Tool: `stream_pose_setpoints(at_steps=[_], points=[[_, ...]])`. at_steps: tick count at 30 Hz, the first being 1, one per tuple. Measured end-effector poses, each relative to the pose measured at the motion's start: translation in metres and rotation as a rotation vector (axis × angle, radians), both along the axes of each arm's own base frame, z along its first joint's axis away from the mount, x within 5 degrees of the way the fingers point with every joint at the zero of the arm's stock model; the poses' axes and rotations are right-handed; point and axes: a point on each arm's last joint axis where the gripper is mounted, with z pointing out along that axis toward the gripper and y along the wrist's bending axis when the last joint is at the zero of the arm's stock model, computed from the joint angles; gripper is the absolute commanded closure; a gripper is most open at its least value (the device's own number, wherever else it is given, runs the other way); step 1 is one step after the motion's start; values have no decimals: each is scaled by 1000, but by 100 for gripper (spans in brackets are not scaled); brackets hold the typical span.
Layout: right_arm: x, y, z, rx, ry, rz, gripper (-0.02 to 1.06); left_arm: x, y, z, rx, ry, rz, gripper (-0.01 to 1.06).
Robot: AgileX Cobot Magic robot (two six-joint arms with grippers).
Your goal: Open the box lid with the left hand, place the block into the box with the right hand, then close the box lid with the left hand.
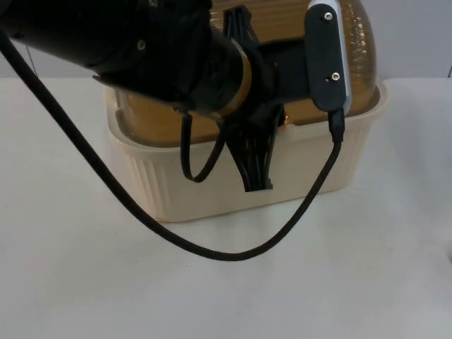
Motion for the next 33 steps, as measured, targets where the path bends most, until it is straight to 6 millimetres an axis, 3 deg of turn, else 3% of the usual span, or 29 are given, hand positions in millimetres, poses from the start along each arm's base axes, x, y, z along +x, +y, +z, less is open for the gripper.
stream_pose_setpoints(at_steps=[13,22,33], points=[[0,-2,0,-39,-1,-1,-1,-11,-3,5,-62,30,-78,105],[0,-3,0,-49,-1,-3,-1,-8,-1,-8,-24,46,-56,105],[0,-3,0,-49,-1,-3,-1,-7,1,-9,0,37,-39,105]])
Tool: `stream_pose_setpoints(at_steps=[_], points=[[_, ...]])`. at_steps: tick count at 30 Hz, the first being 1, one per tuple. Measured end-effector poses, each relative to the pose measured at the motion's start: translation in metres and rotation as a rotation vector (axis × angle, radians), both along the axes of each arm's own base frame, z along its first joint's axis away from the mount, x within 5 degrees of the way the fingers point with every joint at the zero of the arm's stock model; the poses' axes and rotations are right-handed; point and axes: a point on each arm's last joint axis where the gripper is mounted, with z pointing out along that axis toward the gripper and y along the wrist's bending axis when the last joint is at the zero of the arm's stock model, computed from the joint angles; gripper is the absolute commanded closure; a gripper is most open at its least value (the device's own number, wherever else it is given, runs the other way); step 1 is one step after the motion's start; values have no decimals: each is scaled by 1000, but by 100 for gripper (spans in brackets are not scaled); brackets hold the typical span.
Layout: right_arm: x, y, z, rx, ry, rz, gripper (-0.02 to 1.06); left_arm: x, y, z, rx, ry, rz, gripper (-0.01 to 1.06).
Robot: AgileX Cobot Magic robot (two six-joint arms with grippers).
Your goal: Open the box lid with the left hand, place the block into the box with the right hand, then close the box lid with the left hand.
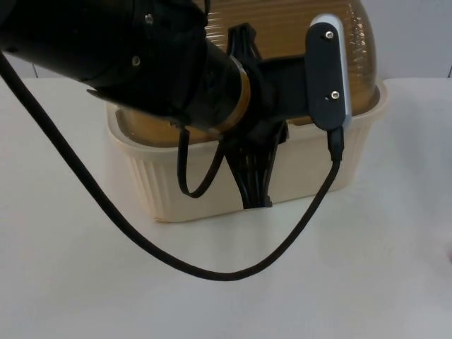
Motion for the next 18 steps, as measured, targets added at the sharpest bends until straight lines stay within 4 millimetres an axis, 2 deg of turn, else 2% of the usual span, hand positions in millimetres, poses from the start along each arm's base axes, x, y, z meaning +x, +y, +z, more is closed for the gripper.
stream_pose_setpoints(at_steps=[14,18], points=[[0,0,0,0,2,0,-1,1,2,0,16,-9,16,105],[0,0,0,2,2,-2,-1,2,1,-7,35,-2,9,105]])
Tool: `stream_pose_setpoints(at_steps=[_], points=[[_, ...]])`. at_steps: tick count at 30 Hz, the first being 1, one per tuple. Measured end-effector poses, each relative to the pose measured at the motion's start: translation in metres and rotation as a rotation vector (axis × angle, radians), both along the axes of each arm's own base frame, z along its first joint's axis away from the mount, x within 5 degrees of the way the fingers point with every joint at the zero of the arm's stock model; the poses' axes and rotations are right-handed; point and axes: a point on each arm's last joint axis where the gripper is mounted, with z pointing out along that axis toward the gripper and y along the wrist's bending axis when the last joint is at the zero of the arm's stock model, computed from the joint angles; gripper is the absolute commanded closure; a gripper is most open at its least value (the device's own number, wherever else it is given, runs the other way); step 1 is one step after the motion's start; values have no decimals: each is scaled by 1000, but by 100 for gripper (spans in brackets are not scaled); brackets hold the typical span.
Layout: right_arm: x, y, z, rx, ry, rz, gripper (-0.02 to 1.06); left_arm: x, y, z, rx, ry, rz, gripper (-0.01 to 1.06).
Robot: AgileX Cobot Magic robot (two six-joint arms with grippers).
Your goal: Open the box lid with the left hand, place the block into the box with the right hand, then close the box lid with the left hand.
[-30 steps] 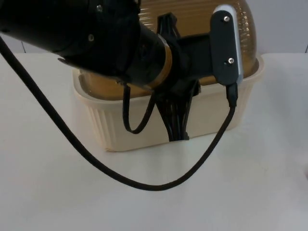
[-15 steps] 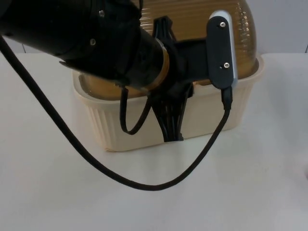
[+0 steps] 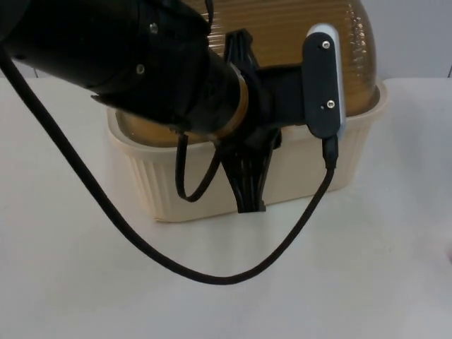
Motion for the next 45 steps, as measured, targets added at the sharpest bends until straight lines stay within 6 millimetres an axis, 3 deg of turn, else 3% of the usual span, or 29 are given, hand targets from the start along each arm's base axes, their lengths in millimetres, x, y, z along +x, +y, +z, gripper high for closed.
stream_pose_setpoints(at_steps=[36,45], points=[[0,0,0,0,4,0,-1,3,4,-1,38,-25,39,105],[0,0,0,0,4,0,-1,11,1,13,29,-76,102,105]])
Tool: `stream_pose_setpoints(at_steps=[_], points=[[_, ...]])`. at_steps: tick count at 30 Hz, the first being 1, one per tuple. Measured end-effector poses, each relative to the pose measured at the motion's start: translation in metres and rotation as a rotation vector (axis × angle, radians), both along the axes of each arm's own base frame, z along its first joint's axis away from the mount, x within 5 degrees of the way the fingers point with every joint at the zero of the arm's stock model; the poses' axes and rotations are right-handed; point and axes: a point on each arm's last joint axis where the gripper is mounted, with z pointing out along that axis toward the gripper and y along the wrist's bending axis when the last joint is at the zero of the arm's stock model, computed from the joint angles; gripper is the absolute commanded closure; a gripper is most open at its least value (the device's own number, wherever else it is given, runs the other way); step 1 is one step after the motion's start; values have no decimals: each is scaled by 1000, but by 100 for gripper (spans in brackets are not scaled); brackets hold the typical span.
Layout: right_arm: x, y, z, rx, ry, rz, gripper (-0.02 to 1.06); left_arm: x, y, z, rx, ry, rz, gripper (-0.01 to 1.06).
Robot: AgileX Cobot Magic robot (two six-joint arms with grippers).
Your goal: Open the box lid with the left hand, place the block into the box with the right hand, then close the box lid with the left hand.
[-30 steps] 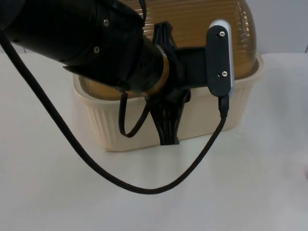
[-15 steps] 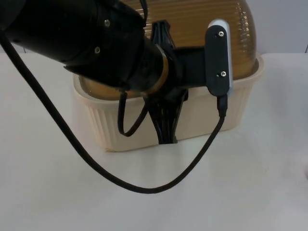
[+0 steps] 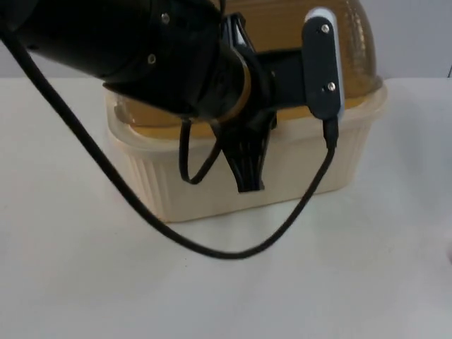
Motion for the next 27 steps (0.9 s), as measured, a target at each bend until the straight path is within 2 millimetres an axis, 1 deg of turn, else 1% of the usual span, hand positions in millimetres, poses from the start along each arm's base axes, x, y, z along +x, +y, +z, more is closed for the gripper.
stream_pose_setpoints(at_steps=[6,18,23,26,27], points=[[0,0,0,0,0,0,-1,3,1,2,5,-13,16,105],[0,0,0,4,0,-2,-1,4,1,5,24,-38,-7,105],[0,0,0,4,0,-2,-1,10,6,12,-1,-47,0,105],[0,0,0,4,0,-2,-1,19,10,24,-48,-62,0,105],[0,0,0,4,0,-2,-1,19,10,24,-48,-62,0,105]])
